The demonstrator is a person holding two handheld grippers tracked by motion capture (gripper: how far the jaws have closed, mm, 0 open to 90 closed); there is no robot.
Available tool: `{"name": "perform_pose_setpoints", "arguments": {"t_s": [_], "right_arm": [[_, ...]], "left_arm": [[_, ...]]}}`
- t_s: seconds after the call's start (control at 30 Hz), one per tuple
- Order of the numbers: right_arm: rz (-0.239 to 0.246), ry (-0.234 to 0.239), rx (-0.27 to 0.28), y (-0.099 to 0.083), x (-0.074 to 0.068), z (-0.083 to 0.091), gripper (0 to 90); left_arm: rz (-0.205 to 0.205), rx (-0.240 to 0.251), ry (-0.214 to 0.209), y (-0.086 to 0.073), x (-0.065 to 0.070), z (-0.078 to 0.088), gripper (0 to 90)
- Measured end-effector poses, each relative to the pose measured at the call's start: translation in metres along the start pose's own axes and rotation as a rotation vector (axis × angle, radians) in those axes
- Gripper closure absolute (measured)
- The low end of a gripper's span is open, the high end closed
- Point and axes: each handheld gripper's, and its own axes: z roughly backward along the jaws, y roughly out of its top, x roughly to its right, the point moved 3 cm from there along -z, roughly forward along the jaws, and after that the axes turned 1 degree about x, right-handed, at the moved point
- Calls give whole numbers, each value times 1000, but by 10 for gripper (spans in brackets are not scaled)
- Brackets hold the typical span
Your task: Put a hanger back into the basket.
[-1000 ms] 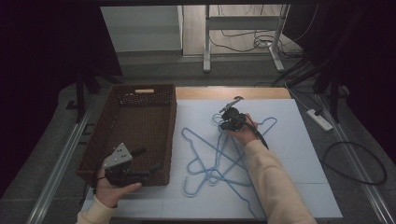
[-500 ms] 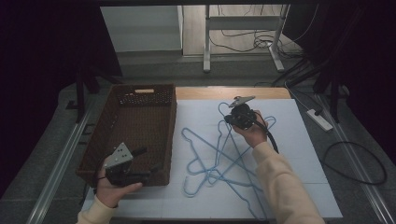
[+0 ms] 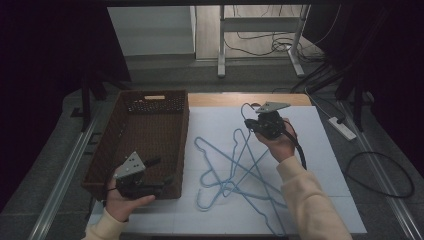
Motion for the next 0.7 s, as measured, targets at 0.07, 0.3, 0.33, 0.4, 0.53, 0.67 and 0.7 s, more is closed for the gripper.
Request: {"name": "perform_pose_setpoints", "arguments": {"t_s": [0.07, 0.3, 0.33, 0.4, 0.53, 0.67, 0.7], "right_arm": [[1, -4, 7, 1, 0, 3, 859], [-8, -8, 43, 6, -7, 16, 860], [-7, -8, 47, 7, -8, 18, 860], [-5, -13, 57, 9, -12, 23, 860], [-2, -17, 69, 12, -19, 29, 860], [8, -22, 80, 14, -25, 33, 860], [7, -22, 81, 15, -26, 34, 860]], "left_arm": [[0, 3, -4, 2, 1, 0, 214], [0, 4, -21, 14, 9, -5, 223], [2, 3, -31, 17, 11, -7, 223], [4, -1, -45, 22, 15, -10, 225], [8, -13, -60, 29, 19, -18, 225], [25, -30, -73, 34, 20, -28, 226], [23, -35, -75, 35, 21, -30, 226]]}}
